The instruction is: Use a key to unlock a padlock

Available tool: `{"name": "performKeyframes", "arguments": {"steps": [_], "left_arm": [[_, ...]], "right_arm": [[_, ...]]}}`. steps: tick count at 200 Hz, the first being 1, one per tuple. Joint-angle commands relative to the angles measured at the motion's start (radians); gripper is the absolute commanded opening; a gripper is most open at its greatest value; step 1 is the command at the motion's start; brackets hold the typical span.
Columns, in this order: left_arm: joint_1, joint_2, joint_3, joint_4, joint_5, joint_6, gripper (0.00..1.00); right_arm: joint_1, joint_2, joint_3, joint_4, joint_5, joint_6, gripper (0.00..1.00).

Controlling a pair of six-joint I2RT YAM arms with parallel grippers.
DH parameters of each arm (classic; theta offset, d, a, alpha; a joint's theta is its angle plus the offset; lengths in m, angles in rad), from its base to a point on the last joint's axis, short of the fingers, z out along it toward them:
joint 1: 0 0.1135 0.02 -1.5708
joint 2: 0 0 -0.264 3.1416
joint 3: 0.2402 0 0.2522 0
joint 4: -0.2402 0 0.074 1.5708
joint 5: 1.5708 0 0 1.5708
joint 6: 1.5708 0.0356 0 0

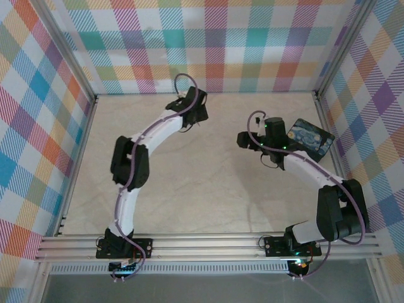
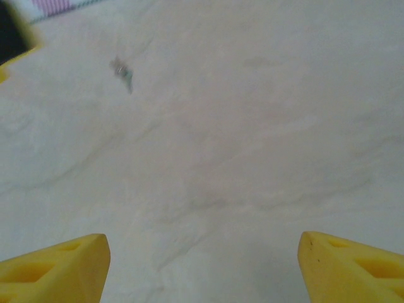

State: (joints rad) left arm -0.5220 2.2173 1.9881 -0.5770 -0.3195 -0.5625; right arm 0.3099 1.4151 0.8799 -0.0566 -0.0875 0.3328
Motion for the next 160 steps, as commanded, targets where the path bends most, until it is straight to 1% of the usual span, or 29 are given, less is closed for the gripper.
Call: {"name": "performKeyframes", "arguments": {"steps": [1,20,33,56,92,102,121,132,142,160], "left_arm": [[0.005,0.118,0.163,-0.137,-0.052,-0.097,0.73],[0.005,0.218,0.296,-0.184,-0.068,-0.147,0.67],[0.005,0.265,0.344,-0.198,-0.088,-0.177,0.63],[0.007,0.325,0.393,-0.215,-0.123,-0.222,0.59],[0.023,0.395,0.434,-0.207,-0.099,-0.283,0.52],[0.033,0.405,0.444,-0.204,-0.07,-0.29,0.47],[0.046,0.41,0.454,-0.243,-0.068,-0.35,0.47],[0.054,0.416,0.453,-0.253,-0.048,-0.383,0.46],[0.057,0.421,0.455,-0.247,-0.026,-0.382,0.46],[0.051,0.404,0.443,-0.222,-0.039,-0.332,0.47]], "right_arm": [[0.041,-0.012,0.0,-0.045,-0.018,0.047,0.78],[0.068,-0.029,-0.024,-0.045,-0.022,0.06,0.78],[0.075,-0.041,-0.041,-0.043,-0.027,0.066,0.78],[0.075,-0.054,-0.058,-0.049,-0.034,0.071,0.78],[0.077,-0.07,-0.065,-0.063,-0.063,0.075,0.78],[0.077,-0.074,-0.068,-0.062,-0.067,0.075,0.78],[0.078,-0.082,-0.076,-0.064,-0.073,0.078,0.78],[0.078,-0.083,-0.08,-0.064,-0.077,0.082,0.78],[0.078,-0.083,-0.08,-0.061,-0.078,0.083,0.78],[0.078,-0.069,-0.06,-0.062,-0.073,0.058,0.78]]}}
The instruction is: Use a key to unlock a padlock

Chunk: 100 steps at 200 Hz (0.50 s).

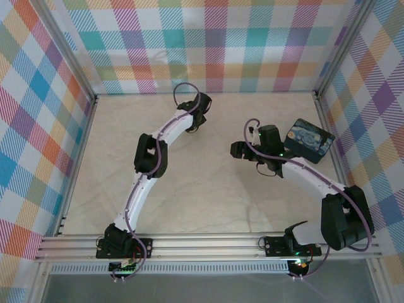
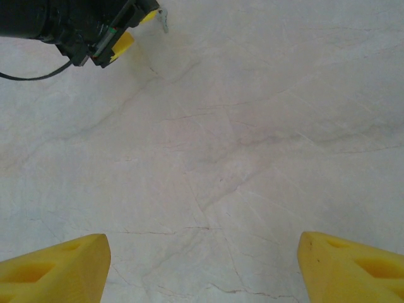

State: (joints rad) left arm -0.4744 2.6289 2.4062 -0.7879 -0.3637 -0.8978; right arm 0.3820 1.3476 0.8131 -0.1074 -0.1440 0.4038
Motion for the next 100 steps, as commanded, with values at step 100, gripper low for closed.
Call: {"name": "performKeyframes", "arguments": {"steps": [100], "left_arm": [[-0.06,-0.409,-0.378,0.12,-0.015,0.32,0.63]], "right_arm": [[-0.225,0.186,0.467,-0.461,0.363,-0.099,0.84]]}}
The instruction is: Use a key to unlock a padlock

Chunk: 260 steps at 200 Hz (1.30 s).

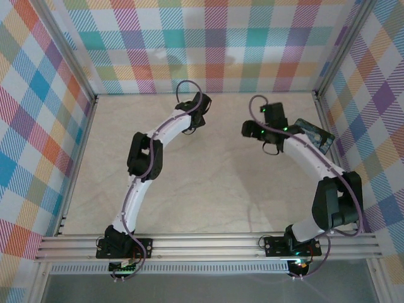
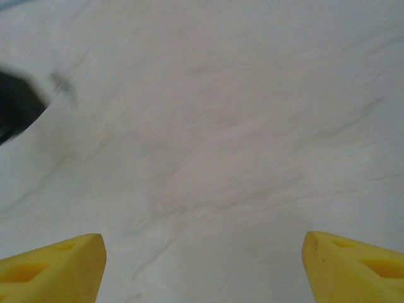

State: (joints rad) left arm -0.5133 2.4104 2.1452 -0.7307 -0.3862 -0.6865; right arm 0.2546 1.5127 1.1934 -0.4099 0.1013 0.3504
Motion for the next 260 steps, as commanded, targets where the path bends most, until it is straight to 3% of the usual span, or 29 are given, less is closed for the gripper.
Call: {"name": "performKeyframes", "arguments": {"steps": [1,64,115,164,200,233,249,260], "left_arm": [[-0.022,-0.196,-0.124,0.064,0.009,0.111,0.64],[-0.067,-0.448,-0.468,0.115,0.12,0.168,0.67],[-0.102,-0.549,-0.585,0.125,0.155,0.171,0.68],[-0.101,-0.602,-0.593,0.104,0.126,0.219,0.7],[-0.102,-0.638,-0.616,0.1,0.13,0.228,0.7],[-0.101,-0.656,-0.646,0.106,0.133,0.224,0.7],[-0.101,-0.663,-0.661,0.112,0.137,0.219,0.7],[-0.102,-0.668,-0.668,0.113,0.146,0.216,0.7]], "right_arm": [[-0.104,0.023,0.091,-0.164,0.119,-0.046,0.84],[-0.428,0.165,0.167,-0.227,0.163,-0.085,0.92],[-0.466,0.279,0.181,-0.233,-0.015,-0.191,0.86],[-0.382,0.23,0.085,-0.276,-0.252,-0.148,0.84],[-0.199,0.123,-0.002,-0.279,-0.373,-0.04,0.83],[-0.009,0.033,-0.059,-0.134,-0.55,0.151,0.82],[0.021,0.012,-0.044,-0.077,-0.614,0.205,0.83],[0.013,-0.005,-0.012,-0.107,-0.583,0.187,0.84]]}}
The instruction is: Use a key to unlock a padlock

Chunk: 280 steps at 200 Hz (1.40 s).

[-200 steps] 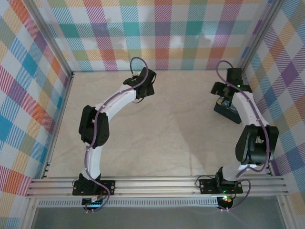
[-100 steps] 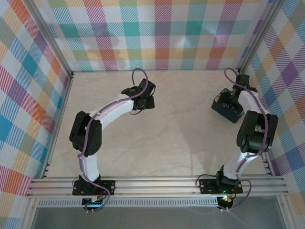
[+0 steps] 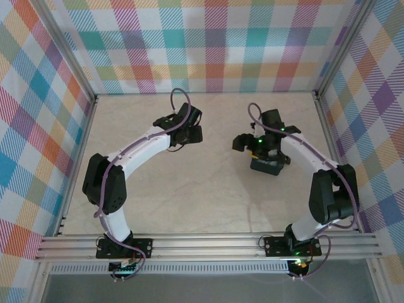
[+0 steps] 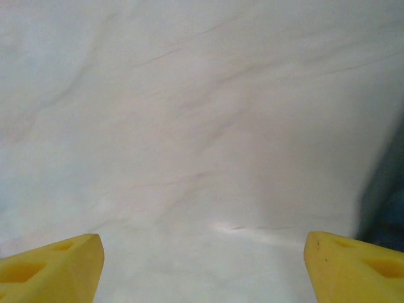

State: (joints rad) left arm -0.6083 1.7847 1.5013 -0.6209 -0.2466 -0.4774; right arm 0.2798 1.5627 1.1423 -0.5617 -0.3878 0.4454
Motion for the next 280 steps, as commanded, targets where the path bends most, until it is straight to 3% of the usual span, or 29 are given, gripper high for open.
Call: {"name": "performKeyframes", "arguments": {"steps": [1,30,81,136,202,246,280], "left_arm": [[-0.007,-0.044,-0.025,0.002,0.008,0.007,0.7],[-0.007,-0.051,-0.035,0.0,0.039,0.013,0.7],[-0.007,-0.085,-0.067,-0.006,0.043,0.013,0.7],[-0.007,-0.098,-0.087,0.001,0.066,-0.001,0.7],[-0.01,-0.112,-0.077,-0.007,0.101,0.014,0.7],[-0.019,-0.126,-0.078,-0.01,0.111,0.017,0.71],[-0.019,-0.105,-0.071,-0.02,0.11,0.015,0.72]], "right_arm": [[-0.014,-0.056,0.044,0.039,-0.086,0.087,0.84],[-0.088,-0.036,0.161,-0.132,0.052,-0.054,0.86],[-0.234,0.012,0.13,-0.179,0.271,-0.163,0.88],[-0.268,0.068,0.069,-0.136,0.171,-0.163,0.88],[-0.28,-0.11,0.0,-0.207,0.238,-0.138,0.89],[-0.328,-0.134,-0.082,-0.24,0.27,-0.132,0.87],[-0.323,-0.138,-0.173,-0.152,0.117,-0.131,0.85]]}}
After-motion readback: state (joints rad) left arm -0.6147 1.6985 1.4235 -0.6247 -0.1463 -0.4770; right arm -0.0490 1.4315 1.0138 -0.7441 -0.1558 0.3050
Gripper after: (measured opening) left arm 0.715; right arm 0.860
